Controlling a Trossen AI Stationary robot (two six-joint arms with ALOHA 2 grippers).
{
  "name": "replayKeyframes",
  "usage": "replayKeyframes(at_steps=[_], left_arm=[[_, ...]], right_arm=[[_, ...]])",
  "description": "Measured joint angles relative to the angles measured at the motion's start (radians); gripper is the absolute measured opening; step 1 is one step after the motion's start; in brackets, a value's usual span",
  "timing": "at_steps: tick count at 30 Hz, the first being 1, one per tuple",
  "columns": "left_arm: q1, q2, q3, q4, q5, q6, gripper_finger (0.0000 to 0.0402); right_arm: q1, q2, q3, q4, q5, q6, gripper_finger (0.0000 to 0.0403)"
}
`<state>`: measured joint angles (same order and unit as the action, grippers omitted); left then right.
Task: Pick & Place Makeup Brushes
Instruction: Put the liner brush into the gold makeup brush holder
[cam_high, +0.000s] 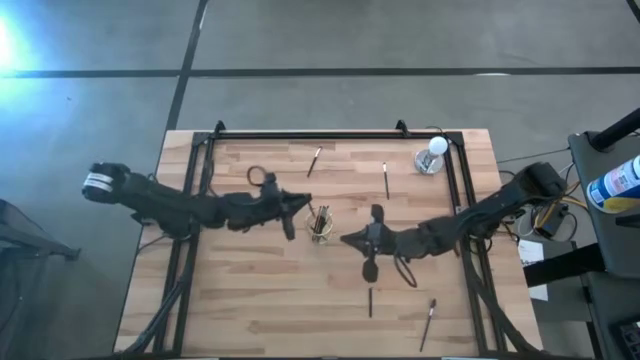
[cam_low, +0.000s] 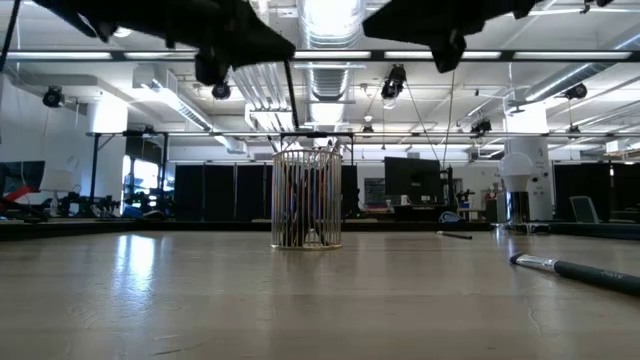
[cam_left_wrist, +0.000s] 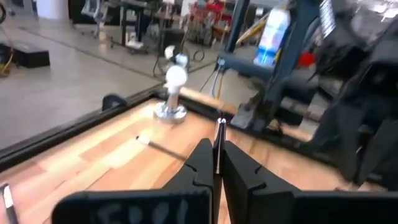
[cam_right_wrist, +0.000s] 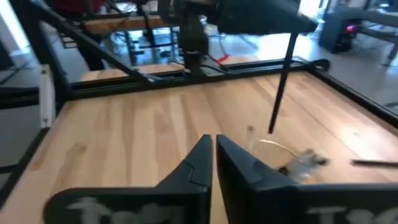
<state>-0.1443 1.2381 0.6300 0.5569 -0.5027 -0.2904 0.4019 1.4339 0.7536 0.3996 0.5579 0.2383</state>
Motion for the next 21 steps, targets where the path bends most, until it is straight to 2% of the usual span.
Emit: replayKeyframes(at_steps=[7,15,21], left_arm=[[0.053,0.116,0.042,-0.048,0.073,-0.045,0.001],[0.051,0.212,0.122,-0.211,0.079,-0.11,0.001],[0.051,0.259,0.137,-0.227,0.083,-0.133,0.001]], right_arm=[[0.002,-0.086,-0.097,0.002,0.048,0.043,0.0009],[0.002,-0.116,-0.137,0.01,0.052,0.027,0.0008],[0.002,-0.112,-0.143,0.01,0.074,0.015,0.0008]])
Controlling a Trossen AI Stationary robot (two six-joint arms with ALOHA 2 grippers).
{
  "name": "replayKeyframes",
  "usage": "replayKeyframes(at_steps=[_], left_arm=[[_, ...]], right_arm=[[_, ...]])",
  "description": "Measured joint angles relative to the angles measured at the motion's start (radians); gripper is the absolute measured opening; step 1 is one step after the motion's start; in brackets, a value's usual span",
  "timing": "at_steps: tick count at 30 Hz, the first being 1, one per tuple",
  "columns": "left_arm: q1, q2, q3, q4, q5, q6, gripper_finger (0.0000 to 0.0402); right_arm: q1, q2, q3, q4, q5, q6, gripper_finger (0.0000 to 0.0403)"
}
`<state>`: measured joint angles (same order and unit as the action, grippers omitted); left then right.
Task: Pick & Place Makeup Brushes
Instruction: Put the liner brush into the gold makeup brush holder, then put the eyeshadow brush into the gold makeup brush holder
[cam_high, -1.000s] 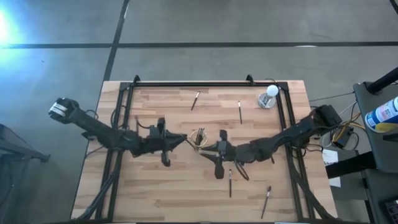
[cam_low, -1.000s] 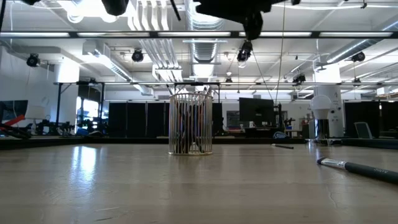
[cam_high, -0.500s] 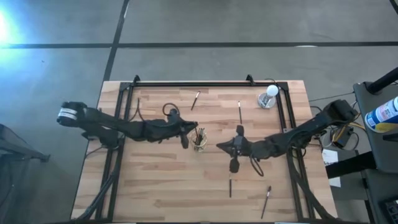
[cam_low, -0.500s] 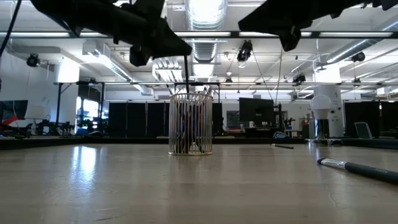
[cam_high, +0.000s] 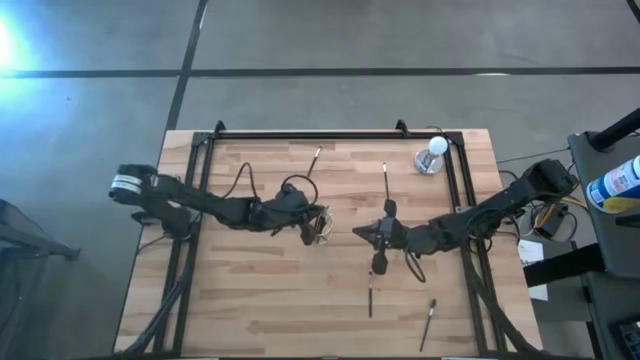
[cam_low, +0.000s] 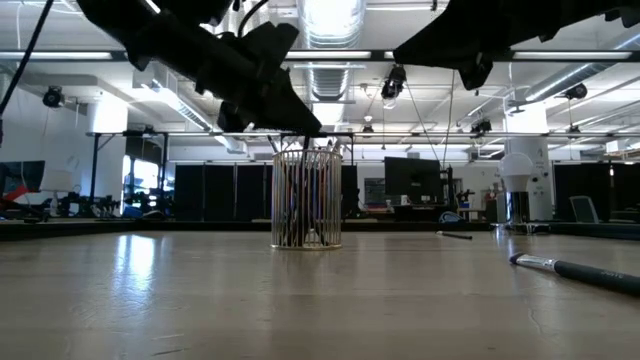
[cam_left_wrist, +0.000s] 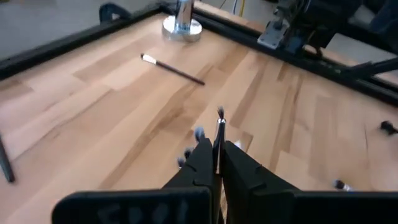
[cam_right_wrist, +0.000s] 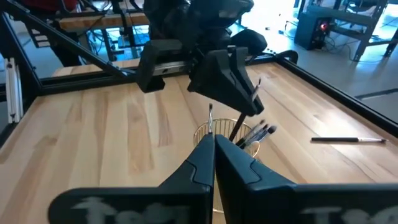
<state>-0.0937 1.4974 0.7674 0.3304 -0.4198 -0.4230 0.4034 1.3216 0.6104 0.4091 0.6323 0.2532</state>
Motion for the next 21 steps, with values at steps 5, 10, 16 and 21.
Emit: replayKeyframes(at_steps=[5,10,16,21], left_arm=[[0.0,-0.013,-0.002,-0.065,0.014,-0.052,0.0062],[-0.001,-0.06,-0.001,-0.11,0.014,-0.049,0.0115],[0.0,-0.149,-0.002,-0.162,0.056,0.008,0.0127],[0.012,-0.195,-0.062,-0.051,0.182,0.081,0.0073]], right_arm=[[0.0,0.003,-0.001,-0.011,0.0,-0.002,0.0008],[0.0,0.002,-0.004,-0.012,0.0,0.011,0.0008],[-0.011,-0.01,0.011,-0.119,0.002,0.107,0.0008],[-0.041,-0.071,0.04,-0.378,0.125,0.255,0.0008]])
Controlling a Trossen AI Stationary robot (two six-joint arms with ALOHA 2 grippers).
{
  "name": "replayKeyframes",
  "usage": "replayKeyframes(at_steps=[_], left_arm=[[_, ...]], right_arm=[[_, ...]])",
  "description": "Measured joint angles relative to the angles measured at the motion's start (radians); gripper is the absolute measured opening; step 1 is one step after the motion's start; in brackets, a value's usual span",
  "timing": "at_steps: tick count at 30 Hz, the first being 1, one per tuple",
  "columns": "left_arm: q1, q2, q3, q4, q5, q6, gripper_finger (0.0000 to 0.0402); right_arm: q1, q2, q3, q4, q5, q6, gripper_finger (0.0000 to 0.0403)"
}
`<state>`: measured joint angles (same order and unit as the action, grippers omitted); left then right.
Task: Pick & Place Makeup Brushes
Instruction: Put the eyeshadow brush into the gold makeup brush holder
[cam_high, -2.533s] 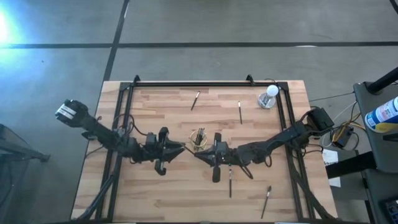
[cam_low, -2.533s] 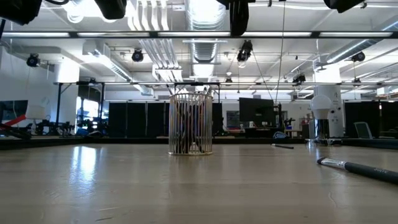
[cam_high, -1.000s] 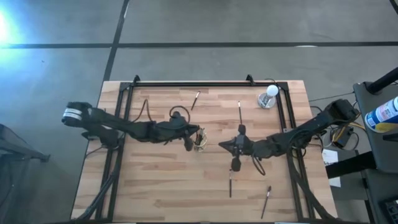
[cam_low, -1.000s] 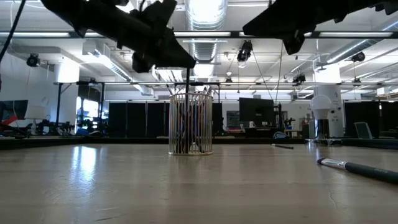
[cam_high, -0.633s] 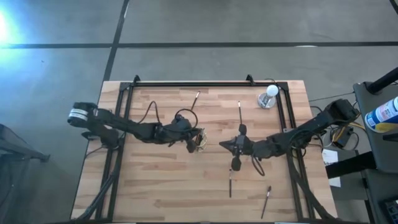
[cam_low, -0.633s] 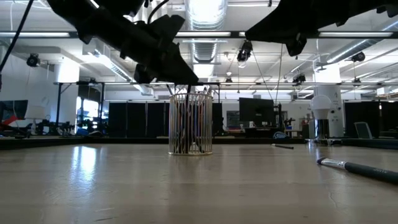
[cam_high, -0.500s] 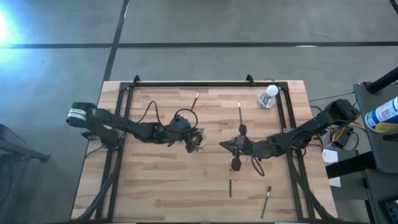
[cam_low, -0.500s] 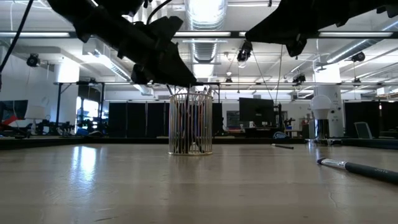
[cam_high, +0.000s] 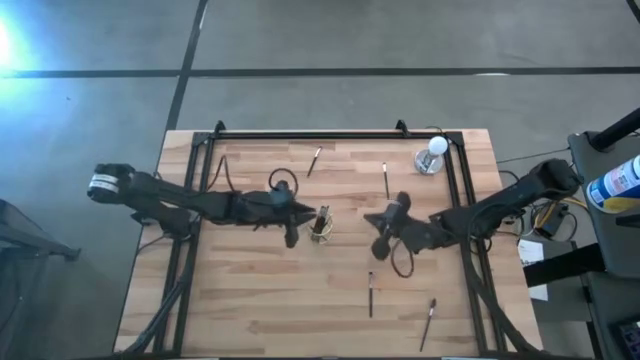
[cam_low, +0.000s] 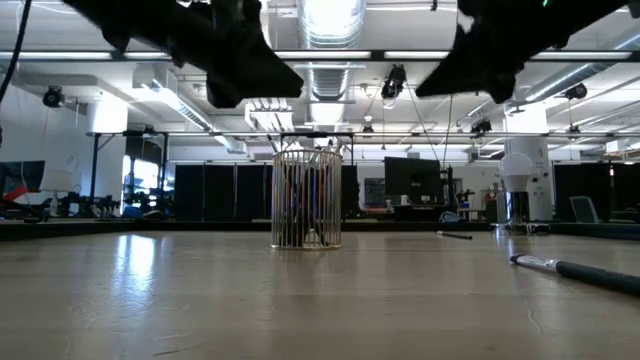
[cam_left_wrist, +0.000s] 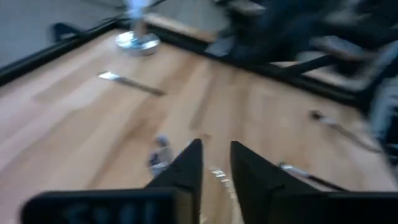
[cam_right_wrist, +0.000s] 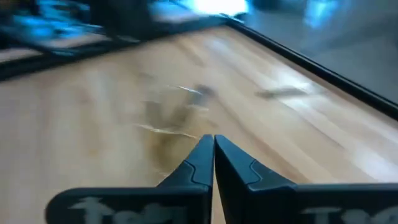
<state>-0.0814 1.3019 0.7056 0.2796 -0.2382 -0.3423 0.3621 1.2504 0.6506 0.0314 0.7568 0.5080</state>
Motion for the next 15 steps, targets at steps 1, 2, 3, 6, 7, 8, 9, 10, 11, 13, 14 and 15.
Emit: replayKeyframes(at_steps=[1,2,3,6,7,8,9,10,11,13,14,15], left_arm=[[0.007,0.0,-0.025,0.057,0.04,0.007,0.0056],[0.015,0.0,-0.056,0.121,0.077,0.013,0.0037],[0.023,0.003,-0.087,0.188,0.104,0.018,0.0019],[0.059,0.018,-0.181,0.379,0.166,0.024,0.0007],[0.073,0.023,-0.212,0.433,0.178,0.025,0.0007],[0.087,0.027,-0.242,0.487,0.183,0.026,0.0006],[0.1,0.029,-0.272,0.531,0.184,0.026,0.0005],[0.115,0.031,-0.3,0.575,0.185,0.026,0.0002],[0.128,0.034,-0.325,0.619,0.184,0.026,0.0001],[0.155,0.035,-0.376,0.675,0.185,0.027,0.0001],[0.17,0.035,-0.395,0.691,0.185,0.03,0.0001],[0.183,0.035,-0.411,0.701,0.185,0.036,0.0001]], right_arm=[[-0.022,-0.011,-0.001,-0.05,0.014,0.049,0.0008],[-0.047,-0.023,-0.004,-0.089,0.012,0.091,0.0008],[-0.074,-0.035,-0.01,-0.127,0.005,0.127,0.0008],[-0.165,-0.058,-0.028,-0.159,-0.037,0.178,0.0008],[-0.199,-0.06,-0.036,-0.161,-0.061,0.182,0.0008],[-0.237,-0.061,-0.041,-0.164,-0.089,0.184,0.0008],[-0.278,-0.061,-0.046,-0.163,-0.126,0.185,0.0008],[-0.321,-0.057,-0.049,-0.163,-0.164,0.185,0.0008],[-0.365,-0.055,-0.051,-0.162,-0.201,0.184,0.0008],[-0.448,-0.042,-0.053,-0.162,-0.254,0.185,0.0008],[-0.488,-0.037,-0.054,-0.162,-0.277,0.184,0.0008],[-0.526,-0.035,-0.056,-0.164,-0.298,0.178,0.0008]])
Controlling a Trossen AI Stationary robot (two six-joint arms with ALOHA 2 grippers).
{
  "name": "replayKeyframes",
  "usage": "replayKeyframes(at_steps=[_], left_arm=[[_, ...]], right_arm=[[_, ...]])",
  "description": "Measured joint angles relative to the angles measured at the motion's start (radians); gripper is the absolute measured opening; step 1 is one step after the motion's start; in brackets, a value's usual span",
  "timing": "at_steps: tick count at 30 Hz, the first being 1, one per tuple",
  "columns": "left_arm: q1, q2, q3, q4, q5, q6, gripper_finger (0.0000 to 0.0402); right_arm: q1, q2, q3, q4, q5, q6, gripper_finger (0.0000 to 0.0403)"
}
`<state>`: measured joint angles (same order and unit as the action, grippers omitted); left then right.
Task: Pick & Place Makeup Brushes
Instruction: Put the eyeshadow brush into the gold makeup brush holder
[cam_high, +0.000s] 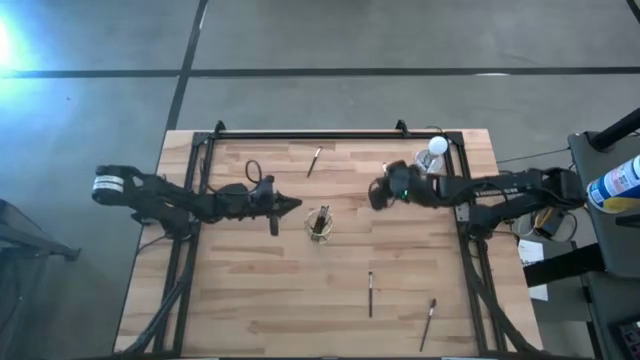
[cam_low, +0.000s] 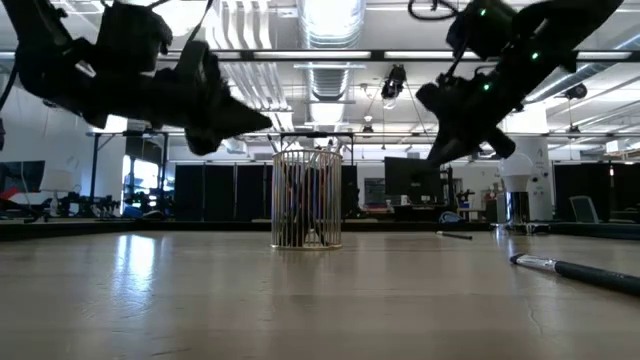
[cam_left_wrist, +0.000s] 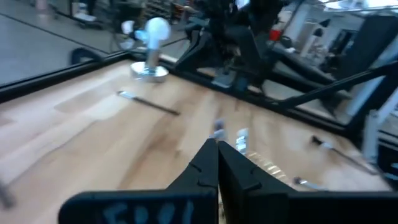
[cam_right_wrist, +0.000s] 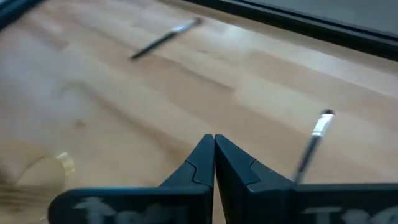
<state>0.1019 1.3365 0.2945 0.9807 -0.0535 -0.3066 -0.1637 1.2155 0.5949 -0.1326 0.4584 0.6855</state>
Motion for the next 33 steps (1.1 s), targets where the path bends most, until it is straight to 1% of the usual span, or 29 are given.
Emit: replayKeyframes(at_steps=[3,7,13,18,21,24,29,33], left_arm=[[0.046,0.0,-0.045,0.038,0.0,0.014,0.0],[0.096,0.002,-0.082,0.093,0.001,0.036,0.0],[0.154,0.002,-0.096,0.098,0.037,0.074,0.0],[0.19,0.002,-0.093,0.098,0.072,0.078,0.0],[0.198,0.002,-0.093,0.099,0.082,0.079,0.0],[0.199,0.002,-0.093,0.099,0.084,0.09,0.0],[0.199,0.002,-0.094,0.091,0.089,0.092,0.0],[0.2,0.002,-0.1,0.079,0.089,0.095,0.0]], right_arm=[[-0.115,0.012,0.0,0.007,-0.061,-0.009,0.0014],[-0.227,0.058,-0.003,0.003,-0.111,-0.008,0.0041],[-0.308,0.202,-0.002,0.051,-0.119,0.008,0.0095],[-0.368,0.319,0.022,0.084,-0.119,-0.005,0.0117],[-0.402,0.366,0.035,0.087,-0.12,-0.012,0.0117],[-0.419,0.4,0.044,0.101,-0.124,-0.013,0.0109],[-0.427,0.44,0.057,0.146,-0.156,-0.022,0.0084],[-0.427,0.461,0.078,0.146,-0.165,-0.035,0.006]])
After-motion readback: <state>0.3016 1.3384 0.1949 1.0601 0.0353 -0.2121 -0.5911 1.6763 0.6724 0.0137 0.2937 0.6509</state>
